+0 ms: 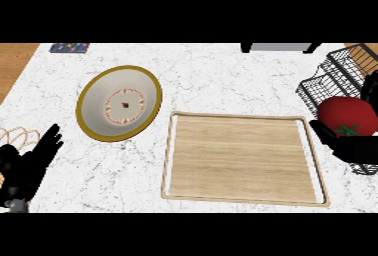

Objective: Pick the tomato from the tray and place it in the tiered basket

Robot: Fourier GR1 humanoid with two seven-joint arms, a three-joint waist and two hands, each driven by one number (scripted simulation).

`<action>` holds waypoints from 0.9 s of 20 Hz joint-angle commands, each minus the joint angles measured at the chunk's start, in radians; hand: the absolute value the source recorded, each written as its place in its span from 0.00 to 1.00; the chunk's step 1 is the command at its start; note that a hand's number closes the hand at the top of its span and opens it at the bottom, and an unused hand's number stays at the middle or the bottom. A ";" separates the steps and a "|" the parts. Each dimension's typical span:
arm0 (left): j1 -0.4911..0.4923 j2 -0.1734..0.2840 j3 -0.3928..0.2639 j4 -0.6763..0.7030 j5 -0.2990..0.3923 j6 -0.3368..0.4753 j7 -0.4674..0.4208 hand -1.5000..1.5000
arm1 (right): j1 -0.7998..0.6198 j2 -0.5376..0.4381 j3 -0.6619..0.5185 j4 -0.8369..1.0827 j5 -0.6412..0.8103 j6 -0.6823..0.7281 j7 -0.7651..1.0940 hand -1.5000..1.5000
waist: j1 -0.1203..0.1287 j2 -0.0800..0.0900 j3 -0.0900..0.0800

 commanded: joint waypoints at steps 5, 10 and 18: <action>0.005 0.007 0.010 0.007 -0.001 -0.015 -0.008 0.50 | -0.175 -0.267 -0.027 0.209 0.203 0.083 -0.147 1.00 | 0.009 0.006 -0.004; -0.005 -0.008 -0.011 -0.015 -0.007 -0.018 0.003 0.50 | -0.224 -0.327 0.018 0.423 0.359 -0.006 -0.359 1.00 | 0.022 0.008 0.001; -0.030 -0.028 0.008 0.016 -0.020 0.014 0.010 0.50 | -0.403 -0.374 0.024 0.751 0.425 -0.053 -0.655 1.00 | 0.003 0.001 0.000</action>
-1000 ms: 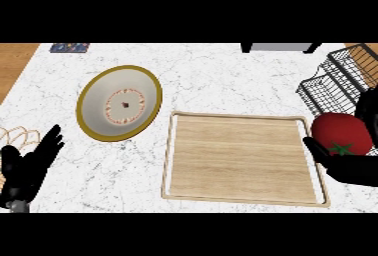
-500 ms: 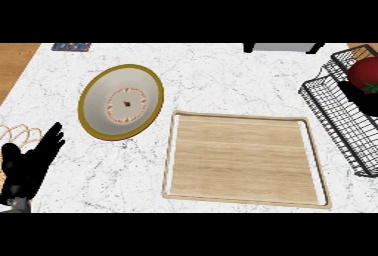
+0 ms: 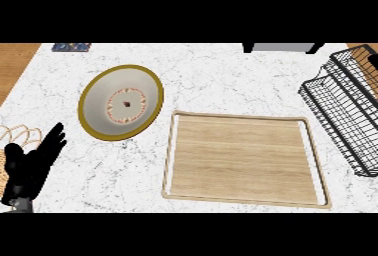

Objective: Pick the tomato from the tray and place it in the tiered basket

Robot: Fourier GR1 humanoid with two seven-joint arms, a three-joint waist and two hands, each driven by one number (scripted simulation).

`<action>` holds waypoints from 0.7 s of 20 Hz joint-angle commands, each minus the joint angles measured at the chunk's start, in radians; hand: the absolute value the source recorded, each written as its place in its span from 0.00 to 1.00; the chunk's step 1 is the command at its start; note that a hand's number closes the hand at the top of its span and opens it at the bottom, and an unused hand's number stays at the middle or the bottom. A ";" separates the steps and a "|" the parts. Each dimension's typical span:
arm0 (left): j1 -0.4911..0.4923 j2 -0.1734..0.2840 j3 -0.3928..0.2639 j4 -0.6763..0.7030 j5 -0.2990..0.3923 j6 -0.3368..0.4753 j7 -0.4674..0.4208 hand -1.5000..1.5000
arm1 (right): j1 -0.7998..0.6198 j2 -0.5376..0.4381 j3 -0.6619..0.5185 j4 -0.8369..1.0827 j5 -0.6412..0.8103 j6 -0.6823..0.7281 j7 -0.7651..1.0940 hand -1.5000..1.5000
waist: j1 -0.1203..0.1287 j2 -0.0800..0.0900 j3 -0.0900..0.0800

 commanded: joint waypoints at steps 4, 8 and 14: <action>-0.002 0.015 0.031 0.003 0.005 -0.007 0.016 0.50 | -0.174 -0.039 0.043 0.198 0.103 0.045 -0.138 1.00 | -0.009 -0.004 -0.001; -0.027 0.029 0.051 0.017 0.024 -0.035 0.002 0.50 | -0.179 0.008 0.064 0.322 0.168 -0.014 -0.209 1.00 | -0.012 -0.003 0.000; 0.029 -0.009 0.022 -0.005 -0.012 0.000 -0.012 0.50 | -0.180 -0.022 0.106 0.461 0.205 0.215 -0.065 0.00 | -0.004 -0.001 -0.001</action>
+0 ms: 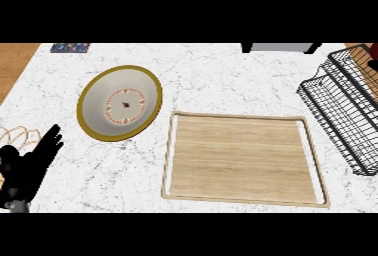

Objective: Pick the tomato from the tray and place it in the tiered basket

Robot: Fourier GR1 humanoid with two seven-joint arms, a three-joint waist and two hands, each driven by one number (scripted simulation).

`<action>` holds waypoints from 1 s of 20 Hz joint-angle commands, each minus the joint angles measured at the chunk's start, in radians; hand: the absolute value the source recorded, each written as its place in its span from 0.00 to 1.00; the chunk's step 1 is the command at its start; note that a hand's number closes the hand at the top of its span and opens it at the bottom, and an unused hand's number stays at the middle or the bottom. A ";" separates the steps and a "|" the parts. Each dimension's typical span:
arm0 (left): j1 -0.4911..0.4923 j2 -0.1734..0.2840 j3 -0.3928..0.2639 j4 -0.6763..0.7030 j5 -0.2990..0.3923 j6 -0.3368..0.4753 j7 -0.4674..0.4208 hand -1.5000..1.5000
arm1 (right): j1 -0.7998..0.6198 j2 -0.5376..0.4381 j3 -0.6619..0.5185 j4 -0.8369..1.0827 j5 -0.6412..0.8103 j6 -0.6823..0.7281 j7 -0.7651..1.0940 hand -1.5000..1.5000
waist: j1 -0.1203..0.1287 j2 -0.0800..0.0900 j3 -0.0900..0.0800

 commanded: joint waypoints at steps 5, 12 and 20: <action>0.040 -0.016 -0.001 -0.044 -0.008 0.008 -0.004 0.50 | -0.018 0.010 -0.036 0.211 0.045 0.077 0.104 0.00 | -0.003 -0.001 0.001; 0.005 -0.042 -0.003 0.036 -0.033 0.023 -0.048 0.50 | -0.077 0.069 -0.157 0.254 -0.050 -0.007 0.014 0.00 | -0.009 0.001 0.001; 0.008 -0.010 0.012 0.012 -0.023 0.004 -0.004 0.50 | -0.197 -0.071 -0.404 0.323 -0.245 0.169 0.168 0.00 | -0.022 -0.005 0.001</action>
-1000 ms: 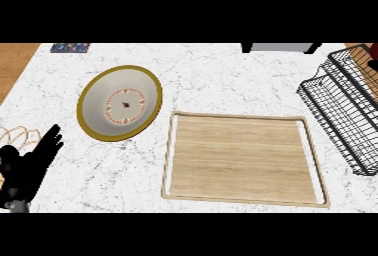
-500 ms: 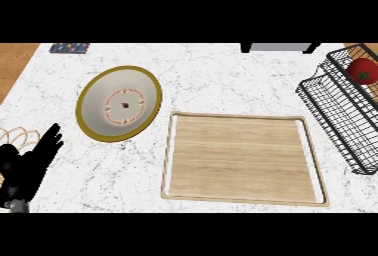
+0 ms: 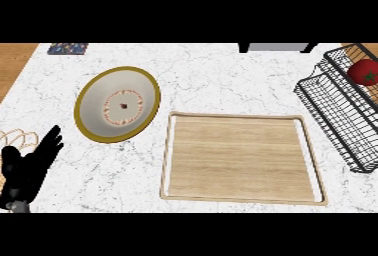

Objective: Pick the tomato from the tray and place it in the tiered basket

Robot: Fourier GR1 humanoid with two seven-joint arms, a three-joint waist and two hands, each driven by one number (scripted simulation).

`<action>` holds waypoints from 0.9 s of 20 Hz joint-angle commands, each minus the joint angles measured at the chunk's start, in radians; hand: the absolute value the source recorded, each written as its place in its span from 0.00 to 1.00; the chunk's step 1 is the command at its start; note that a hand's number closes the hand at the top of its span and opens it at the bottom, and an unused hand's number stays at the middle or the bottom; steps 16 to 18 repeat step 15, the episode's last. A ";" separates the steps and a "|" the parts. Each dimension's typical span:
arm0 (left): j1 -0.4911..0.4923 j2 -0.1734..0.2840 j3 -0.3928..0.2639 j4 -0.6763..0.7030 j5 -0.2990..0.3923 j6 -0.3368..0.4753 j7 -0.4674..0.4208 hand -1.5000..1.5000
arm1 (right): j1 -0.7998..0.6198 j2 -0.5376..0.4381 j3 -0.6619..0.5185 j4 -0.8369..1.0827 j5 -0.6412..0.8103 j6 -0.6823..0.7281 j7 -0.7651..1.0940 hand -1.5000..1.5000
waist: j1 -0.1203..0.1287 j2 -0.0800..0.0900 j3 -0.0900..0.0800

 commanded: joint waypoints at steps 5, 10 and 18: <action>0.015 -0.023 -0.008 0.007 0.000 -0.004 -0.021 0.50 | -0.020 -0.184 -0.255 0.214 -0.196 0.190 0.065 0.00 | -0.005 0.003 0.002; 0.024 -0.001 0.014 -0.021 0.012 -0.008 0.000 0.50 | 0.051 -0.288 -0.417 0.352 -0.334 0.292 -0.032 0.00 | -0.001 0.005 0.004; 0.023 -0.021 -0.005 -0.032 -0.001 0.000 0.003 0.50 | 0.185 -0.385 -0.482 0.465 -0.395 0.470 -0.181 0.00 | -0.006 0.007 0.005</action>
